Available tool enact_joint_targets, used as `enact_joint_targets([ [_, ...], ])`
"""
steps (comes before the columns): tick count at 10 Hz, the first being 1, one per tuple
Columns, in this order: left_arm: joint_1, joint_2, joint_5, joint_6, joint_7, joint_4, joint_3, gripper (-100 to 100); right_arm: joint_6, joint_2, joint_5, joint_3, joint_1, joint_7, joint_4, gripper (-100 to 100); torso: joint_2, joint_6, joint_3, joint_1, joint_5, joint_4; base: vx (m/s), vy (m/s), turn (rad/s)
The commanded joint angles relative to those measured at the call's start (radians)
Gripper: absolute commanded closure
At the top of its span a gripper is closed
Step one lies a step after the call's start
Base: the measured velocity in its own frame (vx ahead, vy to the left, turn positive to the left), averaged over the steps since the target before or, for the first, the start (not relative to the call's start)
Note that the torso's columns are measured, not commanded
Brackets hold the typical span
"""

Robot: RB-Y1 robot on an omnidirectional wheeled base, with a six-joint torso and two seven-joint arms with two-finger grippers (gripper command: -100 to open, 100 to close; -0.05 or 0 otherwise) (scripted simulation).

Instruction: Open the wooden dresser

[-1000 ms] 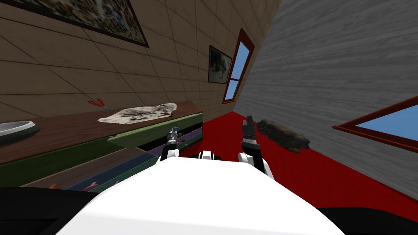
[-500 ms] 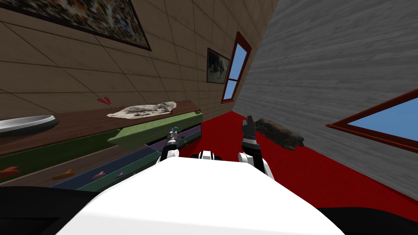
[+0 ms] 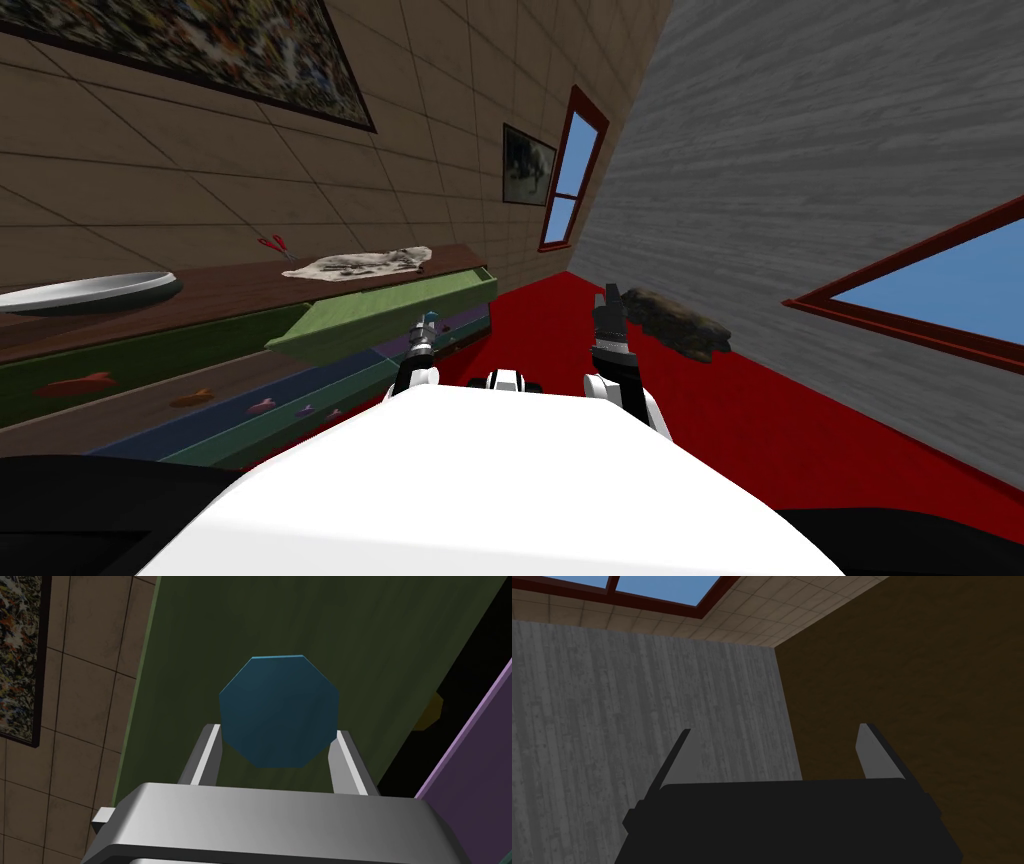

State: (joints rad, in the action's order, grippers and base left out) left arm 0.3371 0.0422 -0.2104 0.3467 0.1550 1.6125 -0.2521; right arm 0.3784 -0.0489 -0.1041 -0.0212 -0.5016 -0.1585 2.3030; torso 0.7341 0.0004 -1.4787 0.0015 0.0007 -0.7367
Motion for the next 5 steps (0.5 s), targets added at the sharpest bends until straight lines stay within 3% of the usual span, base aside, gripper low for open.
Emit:
enact_joint_targets([
  [1,0.011,0.002,0.001,0.001,0.0,0.006,0.009,100,0.0,0.0,0.0,0.0,0.0,0.0,0.0,0,0.004,0.0,0.003,-0.003,0.001,0.001,-0.155,-0.124,0.015],
  [5,0.022,0.001,0.001,0.004,0.002,0.014,0.015,100,0.0,0.0,0.0,0.0,0.0,0.0,0.0,0,0.0,0.001,0.0,0.0,0.0,0.0,-0.12,-0.109,0.013],
])
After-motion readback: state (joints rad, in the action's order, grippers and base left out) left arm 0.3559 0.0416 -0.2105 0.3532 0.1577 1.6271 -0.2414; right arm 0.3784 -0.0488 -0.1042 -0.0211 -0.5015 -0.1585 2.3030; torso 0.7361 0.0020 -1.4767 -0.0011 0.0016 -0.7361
